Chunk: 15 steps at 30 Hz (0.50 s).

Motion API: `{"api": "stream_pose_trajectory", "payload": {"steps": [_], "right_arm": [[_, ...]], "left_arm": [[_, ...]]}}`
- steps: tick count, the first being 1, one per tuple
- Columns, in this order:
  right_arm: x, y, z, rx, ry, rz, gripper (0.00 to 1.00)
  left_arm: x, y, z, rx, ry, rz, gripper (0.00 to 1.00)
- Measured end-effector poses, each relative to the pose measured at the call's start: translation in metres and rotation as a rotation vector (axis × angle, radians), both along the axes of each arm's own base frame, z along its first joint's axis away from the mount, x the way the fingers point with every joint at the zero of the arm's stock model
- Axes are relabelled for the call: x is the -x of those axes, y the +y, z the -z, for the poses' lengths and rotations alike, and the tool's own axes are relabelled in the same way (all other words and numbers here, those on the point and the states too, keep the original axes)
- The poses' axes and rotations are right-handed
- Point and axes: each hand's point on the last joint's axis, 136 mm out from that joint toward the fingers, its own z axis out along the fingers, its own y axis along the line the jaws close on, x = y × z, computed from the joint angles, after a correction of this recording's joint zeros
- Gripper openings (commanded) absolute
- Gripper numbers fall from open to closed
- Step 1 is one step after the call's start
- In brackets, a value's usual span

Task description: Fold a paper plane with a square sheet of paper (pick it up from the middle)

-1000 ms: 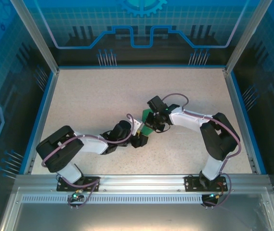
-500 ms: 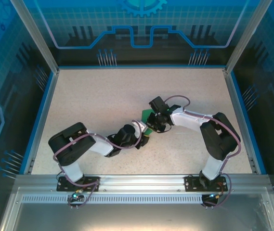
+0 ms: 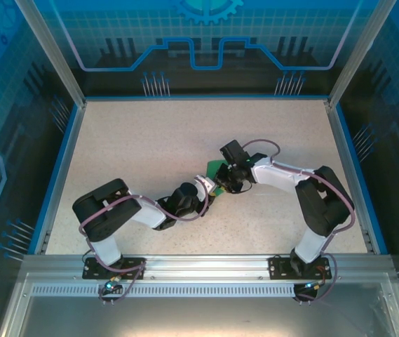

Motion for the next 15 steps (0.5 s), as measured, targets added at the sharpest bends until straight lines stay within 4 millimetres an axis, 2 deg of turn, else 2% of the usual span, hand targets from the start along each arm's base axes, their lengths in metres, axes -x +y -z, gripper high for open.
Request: {"api": "stream_pose_trajectory", "payload": {"steps": [6,10,15], "right_arm": [[-0.009,-0.006,-0.014,-0.035,-0.048,-0.013,0.44],[-0.013,-0.017,-0.020,-0.046,-0.106,-0.050,0.45],[-0.015,-0.042,-0.024,-0.060,-0.211,-0.099,0.42]], "left_arm": [[0.001,0.001,0.004,-0.005,0.010,-0.002,0.03],[0.002,0.000,0.004,0.002,0.021,0.002,0.01],[0.008,-0.003,0.008,0.048,0.095,0.004,0.00]]}}
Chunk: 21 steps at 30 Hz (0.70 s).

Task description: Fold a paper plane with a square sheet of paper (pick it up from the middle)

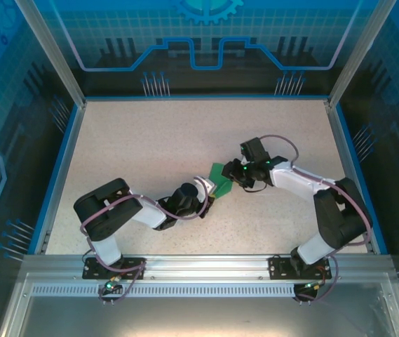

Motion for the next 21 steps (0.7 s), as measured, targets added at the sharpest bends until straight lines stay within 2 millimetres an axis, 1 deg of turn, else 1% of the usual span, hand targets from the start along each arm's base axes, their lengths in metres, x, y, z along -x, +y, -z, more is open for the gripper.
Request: {"api": "stream_pose_trajectory", "payload": {"steps": [3,5,9,13,18,21], "right_arm": [[0.004,-0.014,0.003,-0.009,-0.043,-0.028,0.39],[0.007,-0.015,0.006,-0.015,-0.066,-0.062,0.36],[0.013,-0.008,0.008,-0.047,-0.088,-0.123,0.31],[0.011,0.003,0.010,-0.094,-0.105,-0.167,0.28],[0.012,0.012,0.028,-0.115,-0.074,-0.206,0.24],[0.011,0.017,0.038,-0.124,-0.048,-0.221,0.23]], "left_arm": [[0.001,0.000,0.001,0.046,0.062,-0.009,0.00],[0.000,0.002,0.001,0.079,0.106,-0.026,0.00],[-0.005,0.006,-0.004,0.151,0.177,-0.061,0.00],[-0.008,0.009,-0.008,0.223,0.247,-0.095,0.00],[-0.010,0.008,-0.013,0.296,0.311,-0.124,0.00],[-0.011,0.008,-0.014,0.327,0.342,-0.140,0.00]]}}
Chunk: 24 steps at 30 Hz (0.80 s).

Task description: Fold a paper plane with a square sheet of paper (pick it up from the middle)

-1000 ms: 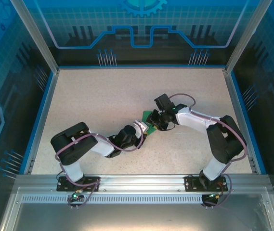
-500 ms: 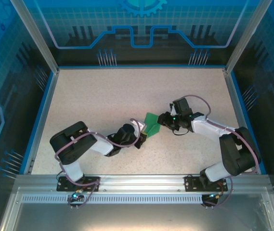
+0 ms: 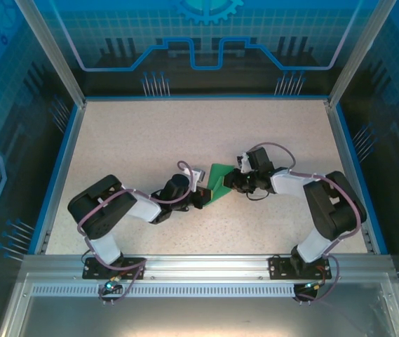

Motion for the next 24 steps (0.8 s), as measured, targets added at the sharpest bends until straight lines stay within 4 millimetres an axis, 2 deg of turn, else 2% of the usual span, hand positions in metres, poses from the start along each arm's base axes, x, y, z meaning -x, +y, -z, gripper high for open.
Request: {"api": "stream_pose_trajectory", "payload": {"steps": [12,13,20,24], "right_arm": [[-0.007,0.009,0.013,-0.026,0.009,-0.017,0.25],[-0.007,0.009,0.015,-0.024,0.015,-0.016,0.25],[-0.008,0.009,0.019,-0.026,0.035,-0.002,0.28],[-0.008,0.009,0.019,-0.028,0.039,0.003,0.29]], "left_arm": [[-0.001,0.002,0.005,0.061,0.085,-0.040,0.00],[-0.001,0.002,0.006,0.064,0.093,-0.041,0.02],[0.001,0.007,0.013,0.059,0.149,-0.055,0.31],[0.001,0.008,0.012,0.049,0.168,-0.053,0.40]]}}
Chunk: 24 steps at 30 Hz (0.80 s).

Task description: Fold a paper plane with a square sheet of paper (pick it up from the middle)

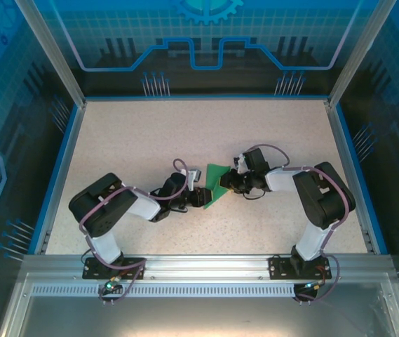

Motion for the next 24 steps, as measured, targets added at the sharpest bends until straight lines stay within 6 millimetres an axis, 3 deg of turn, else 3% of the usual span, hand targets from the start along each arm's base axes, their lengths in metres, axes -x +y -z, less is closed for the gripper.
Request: {"api": "stream_pose_trajectory", "payload": {"steps": [10,17,24], "right_arm": [[0.000,0.000,0.000,-0.004,0.011,0.010,0.30],[0.000,0.000,0.001,-0.001,0.013,0.016,0.24],[0.000,-0.001,0.002,0.000,0.010,0.019,0.24]], "left_arm": [[-0.007,0.003,-0.004,0.019,0.076,-0.024,0.51],[-0.007,-0.006,-0.007,0.035,0.092,0.009,0.53],[-0.008,-0.012,-0.005,0.033,0.109,0.038,0.52]]}}
